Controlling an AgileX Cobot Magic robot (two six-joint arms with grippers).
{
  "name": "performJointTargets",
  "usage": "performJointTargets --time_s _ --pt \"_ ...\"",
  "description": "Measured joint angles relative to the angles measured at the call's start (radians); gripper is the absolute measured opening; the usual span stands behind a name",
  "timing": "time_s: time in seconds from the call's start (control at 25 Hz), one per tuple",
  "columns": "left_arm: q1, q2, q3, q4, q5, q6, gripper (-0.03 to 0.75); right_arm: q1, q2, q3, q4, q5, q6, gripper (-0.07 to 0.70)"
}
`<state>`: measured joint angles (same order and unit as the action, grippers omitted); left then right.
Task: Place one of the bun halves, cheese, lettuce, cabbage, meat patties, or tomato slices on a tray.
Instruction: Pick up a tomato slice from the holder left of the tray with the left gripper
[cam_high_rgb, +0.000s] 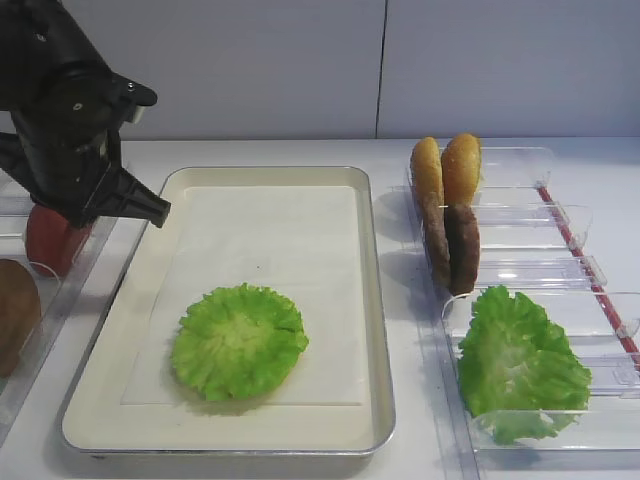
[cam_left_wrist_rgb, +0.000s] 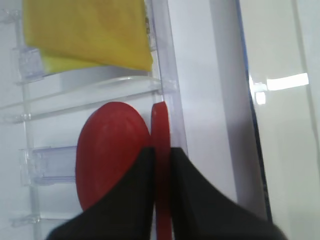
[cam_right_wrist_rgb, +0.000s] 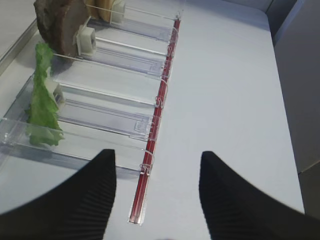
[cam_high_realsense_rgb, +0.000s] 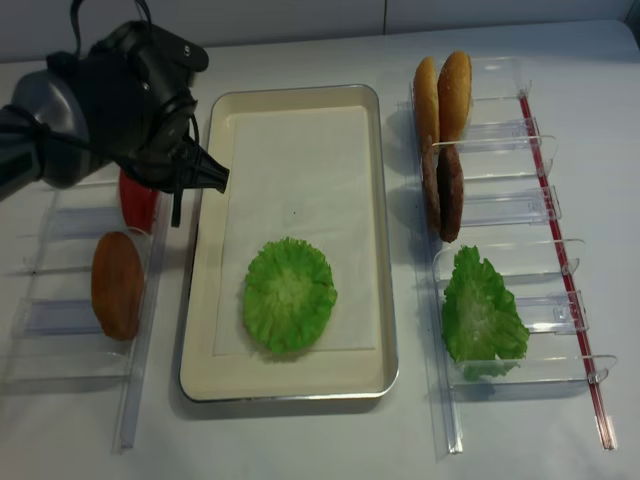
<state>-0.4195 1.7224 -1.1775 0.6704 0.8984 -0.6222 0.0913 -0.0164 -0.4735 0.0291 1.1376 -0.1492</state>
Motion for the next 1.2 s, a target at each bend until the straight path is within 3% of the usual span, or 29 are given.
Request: performJointTargets --time_s 0.44,0.8,1.2 --pt "0.000 -0.002 0.000 0.006 0.022 0.000 0.058 0.000 0.000 0.000 0.000 0.000 0.000 0.396" --pt "-0.007 -0.080 -0.011 -0.018 0.085 -0.002 0.058 0.000 0.000 0.000 0.000 0.000 0.000 0.396" --pt "-0.144 -0.175 -0.082 -0.028 0.138 0.002 0.058 0.000 0.000 0.000 0.000 0.000 0.003 0.396"
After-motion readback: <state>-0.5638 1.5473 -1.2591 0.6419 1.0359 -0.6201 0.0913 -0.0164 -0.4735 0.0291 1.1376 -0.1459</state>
